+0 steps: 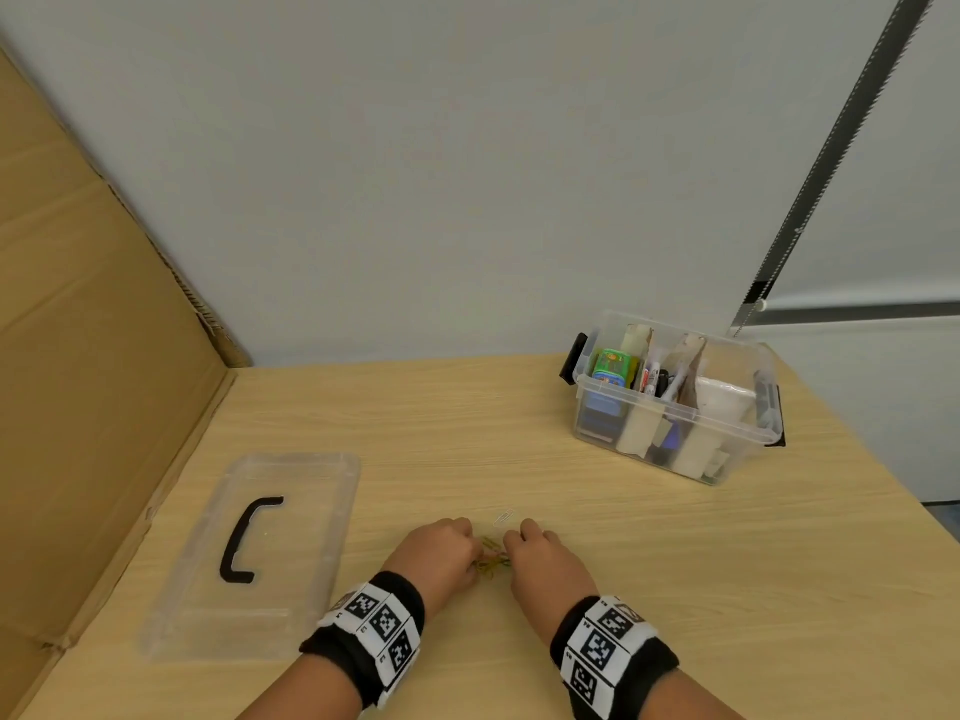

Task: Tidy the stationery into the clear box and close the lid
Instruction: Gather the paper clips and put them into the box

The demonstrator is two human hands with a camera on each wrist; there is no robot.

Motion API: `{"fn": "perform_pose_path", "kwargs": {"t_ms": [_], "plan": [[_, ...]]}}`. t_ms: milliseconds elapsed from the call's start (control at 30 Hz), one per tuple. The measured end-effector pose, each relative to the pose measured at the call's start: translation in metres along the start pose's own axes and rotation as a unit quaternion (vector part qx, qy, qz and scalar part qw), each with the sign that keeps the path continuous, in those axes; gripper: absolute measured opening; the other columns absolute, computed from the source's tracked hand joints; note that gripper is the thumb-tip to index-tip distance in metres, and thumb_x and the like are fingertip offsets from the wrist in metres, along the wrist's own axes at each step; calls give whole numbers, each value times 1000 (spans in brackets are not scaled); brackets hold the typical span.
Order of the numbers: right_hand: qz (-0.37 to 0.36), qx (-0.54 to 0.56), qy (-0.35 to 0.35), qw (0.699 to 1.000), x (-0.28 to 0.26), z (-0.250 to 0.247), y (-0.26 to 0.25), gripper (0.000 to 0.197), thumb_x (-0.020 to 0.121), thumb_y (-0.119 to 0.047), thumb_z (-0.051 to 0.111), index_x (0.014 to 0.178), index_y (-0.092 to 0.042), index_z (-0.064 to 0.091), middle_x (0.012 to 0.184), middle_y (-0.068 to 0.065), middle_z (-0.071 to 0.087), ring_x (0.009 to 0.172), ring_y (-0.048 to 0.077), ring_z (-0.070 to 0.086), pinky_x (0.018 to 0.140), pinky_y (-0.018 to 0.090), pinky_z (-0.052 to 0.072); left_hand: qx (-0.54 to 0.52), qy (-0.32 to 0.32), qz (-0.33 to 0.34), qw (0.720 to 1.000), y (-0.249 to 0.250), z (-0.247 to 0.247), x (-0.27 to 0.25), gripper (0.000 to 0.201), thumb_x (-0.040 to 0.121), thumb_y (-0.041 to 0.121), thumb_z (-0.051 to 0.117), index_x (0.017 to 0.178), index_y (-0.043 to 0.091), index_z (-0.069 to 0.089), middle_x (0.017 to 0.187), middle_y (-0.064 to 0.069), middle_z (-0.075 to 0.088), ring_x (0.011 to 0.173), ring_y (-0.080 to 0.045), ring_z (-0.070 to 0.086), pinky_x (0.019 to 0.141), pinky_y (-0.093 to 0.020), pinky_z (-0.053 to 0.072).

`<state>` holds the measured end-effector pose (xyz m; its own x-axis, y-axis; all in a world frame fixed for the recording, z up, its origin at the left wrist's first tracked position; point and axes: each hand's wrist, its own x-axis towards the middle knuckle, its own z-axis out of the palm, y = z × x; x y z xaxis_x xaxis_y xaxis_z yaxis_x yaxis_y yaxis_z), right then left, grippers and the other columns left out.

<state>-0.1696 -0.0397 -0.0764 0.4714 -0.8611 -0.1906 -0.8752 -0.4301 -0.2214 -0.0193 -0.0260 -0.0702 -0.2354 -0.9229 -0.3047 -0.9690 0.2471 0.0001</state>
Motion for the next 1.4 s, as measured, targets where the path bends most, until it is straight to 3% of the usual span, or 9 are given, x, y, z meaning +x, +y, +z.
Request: {"fn": "perform_pose_path", "kwargs": {"t_ms": [133,300,433,600,767,1000,1100,1233,1400], "plan": [[-18,-15,7,1000,1,-2,10,36,90,5,37,120,-8,52,123,12,49,111,27,50,86,33,44,26,7,-8,1000,8,2,2,31,96,11,40,119,5,59,115,-14,55,104,-30,54,77,-37,43],[37,160,2,986,5,-10,32,29,87,-2,47,101,-16,69,101,5,65,90,17,59,79,23,44,-91,55,-53,993,2,-2,4,33,96,33,44,113,16,66,101,-3,59,92,-24,61,74,-30,44],[84,374,-6,924,-6,-29,56,26,83,3,54,72,-16,68,62,1,62,57,9,58,62,15,50,-222,134,-75,963,2,-11,-3,21,89,29,55,88,16,72,85,-3,66,76,-17,61,72,-29,50],[95,567,34,817,-19,-69,87,20,87,6,59,80,-8,72,80,11,69,72,19,65,75,30,58,-353,232,-77,903,13,-31,-7,15,85,21,67,97,24,76,85,8,70,75,-2,65,70,-12,50],[79,607,130,780,-31,-130,127,20,86,4,60,84,-13,71,83,4,73,76,17,68,67,21,57,-387,269,-70,879,27,-50,4,14,82,17,70,92,25,76,81,12,68,92,7,59,71,-14,51],[134,449,271,841,-13,-182,205,19,89,2,56,95,-11,68,79,7,69,69,17,67,67,21,52,-397,271,-79,873,42,-57,15,15,82,17,71,93,27,75,81,15,68,88,8,61,68,-7,48],[151,300,285,897,8,-183,223,18,87,0,56,95,-9,70,76,8,67,71,21,65,72,30,52,-419,266,-92,864,47,-54,14,17,82,15,72,90,30,74,81,15,68,87,7,62,66,-5,48],[179,122,182,959,40,-176,233,22,86,1,52,94,-7,71,80,8,63,77,24,59,70,28,45,-427,256,-102,861,51,-50,12,19,81,15,73,88,32,73,81,12,69,85,5,63,65,-6,48],[194,0,6,981,68,-179,229,26,87,-7,60,112,-4,64,110,12,67,99,25,64,81,28,51,-412,257,-102,868,55,-49,9,36,81,15,72,77,49,63,81,11,70,87,7,62,67,-9,50]]}}
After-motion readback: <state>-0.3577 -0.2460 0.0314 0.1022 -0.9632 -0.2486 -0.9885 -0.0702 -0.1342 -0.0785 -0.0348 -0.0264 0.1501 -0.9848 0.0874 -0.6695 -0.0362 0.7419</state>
